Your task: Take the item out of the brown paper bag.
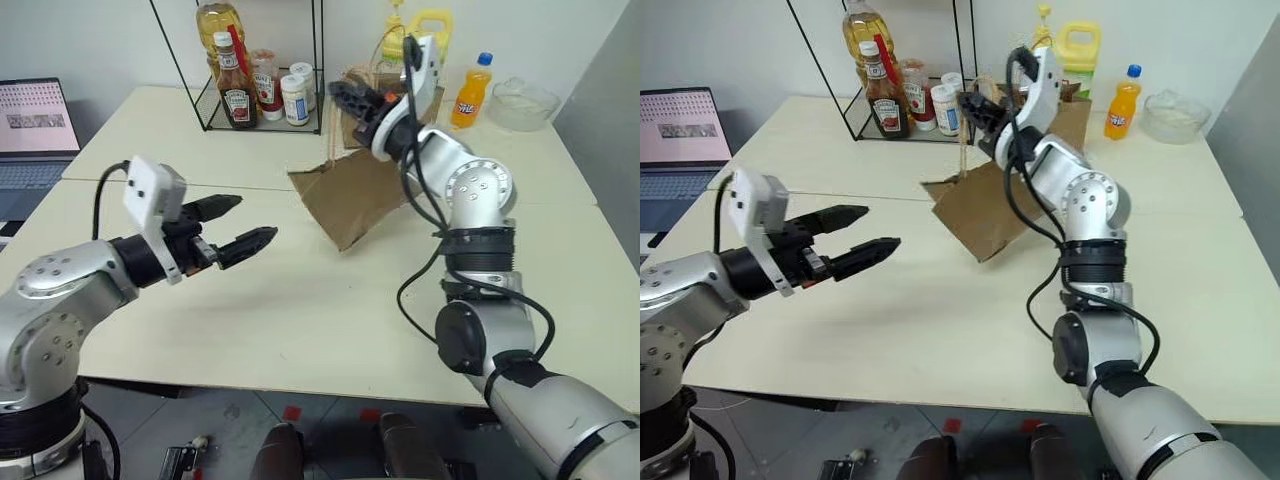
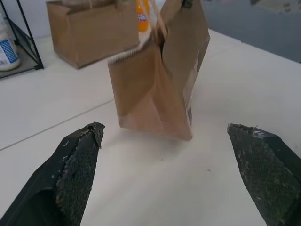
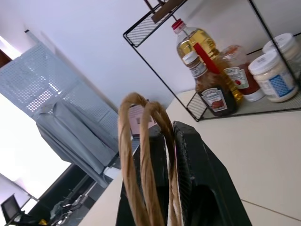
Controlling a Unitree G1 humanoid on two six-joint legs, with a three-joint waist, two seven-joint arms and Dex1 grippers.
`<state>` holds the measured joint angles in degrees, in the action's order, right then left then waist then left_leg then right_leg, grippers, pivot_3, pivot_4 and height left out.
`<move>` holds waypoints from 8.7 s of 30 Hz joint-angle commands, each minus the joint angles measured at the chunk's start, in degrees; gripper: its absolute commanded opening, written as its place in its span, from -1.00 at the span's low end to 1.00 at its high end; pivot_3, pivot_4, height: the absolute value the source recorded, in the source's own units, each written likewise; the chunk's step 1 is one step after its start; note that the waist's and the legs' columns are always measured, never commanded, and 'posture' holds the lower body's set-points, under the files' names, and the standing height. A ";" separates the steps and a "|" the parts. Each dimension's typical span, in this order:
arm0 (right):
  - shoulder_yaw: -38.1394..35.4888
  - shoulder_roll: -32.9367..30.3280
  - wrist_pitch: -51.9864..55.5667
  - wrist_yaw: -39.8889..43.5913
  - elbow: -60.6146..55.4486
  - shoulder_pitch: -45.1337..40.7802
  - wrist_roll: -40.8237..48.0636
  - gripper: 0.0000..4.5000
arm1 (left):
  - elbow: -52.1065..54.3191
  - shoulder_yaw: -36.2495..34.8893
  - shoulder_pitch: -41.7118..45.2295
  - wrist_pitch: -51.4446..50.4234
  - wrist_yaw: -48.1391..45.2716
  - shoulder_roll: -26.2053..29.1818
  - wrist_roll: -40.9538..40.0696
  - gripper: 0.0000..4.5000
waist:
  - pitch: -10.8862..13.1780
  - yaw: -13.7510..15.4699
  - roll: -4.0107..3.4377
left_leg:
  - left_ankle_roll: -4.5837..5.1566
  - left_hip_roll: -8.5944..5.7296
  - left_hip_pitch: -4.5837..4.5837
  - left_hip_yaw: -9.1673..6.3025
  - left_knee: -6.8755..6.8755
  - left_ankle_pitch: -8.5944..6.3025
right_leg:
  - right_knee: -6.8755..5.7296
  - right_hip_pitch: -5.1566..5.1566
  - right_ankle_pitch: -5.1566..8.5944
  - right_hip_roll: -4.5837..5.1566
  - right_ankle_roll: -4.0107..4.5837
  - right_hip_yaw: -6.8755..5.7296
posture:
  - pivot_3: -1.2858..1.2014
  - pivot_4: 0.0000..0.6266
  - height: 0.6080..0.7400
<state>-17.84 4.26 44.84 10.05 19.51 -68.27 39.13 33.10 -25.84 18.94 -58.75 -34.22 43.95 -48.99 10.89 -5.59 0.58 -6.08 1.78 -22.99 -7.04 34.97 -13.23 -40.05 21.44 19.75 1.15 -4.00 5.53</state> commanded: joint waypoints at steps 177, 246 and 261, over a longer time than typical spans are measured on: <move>25.08 0.63 14.47 -5.78 -21.67 12.20 -28.46 -0.97 | -5.10 1.88 -6.20 13.94 -0.90 6.30 2.78 1.00 | -0.01 0.05 0.09 | -0.04 0.02 -0.01 -0.03 -0.05 0.02 | -0.02 0.08 0.00 -0.01 0.01 -0.03 | 0.03 -0.52 1.00; 8.44 -25.82 0.29 5.22 -62.35 64.22 -16.55 0.98 | -92.01 35.63 55.02 63.04 -57.36 -12.78 49.98 1.00 | 0.04 0.65 0.28 | -0.07 -0.12 -0.69 -0.38 0.08 0.34 | 0.01 0.34 0.00 -0.01 -0.01 -0.45 | 0.03 -0.52 1.00; 3.70 -35.41 1.90 13.18 -59.36 66.40 -11.73 0.98 | -44.60 40.56 30.49 49.67 -58.09 -1.08 40.25 1.00 | 0.04 0.99 0.28 | 0.00 -0.11 -0.13 -0.51 0.18 0.34 | -0.06 -0.33 0.00 -0.03 -0.01 -0.46 | 0.03 -0.52 1.00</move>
<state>-12.74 -30.95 47.90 23.15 -38.75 -1.20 26.56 -14.47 15.58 47.96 -8.20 -91.99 41.69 -7.97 10.93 -4.59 0.87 -6.07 1.67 -23.12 -7.55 35.15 -12.90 -40.10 21.11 19.75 1.12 -4.01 5.07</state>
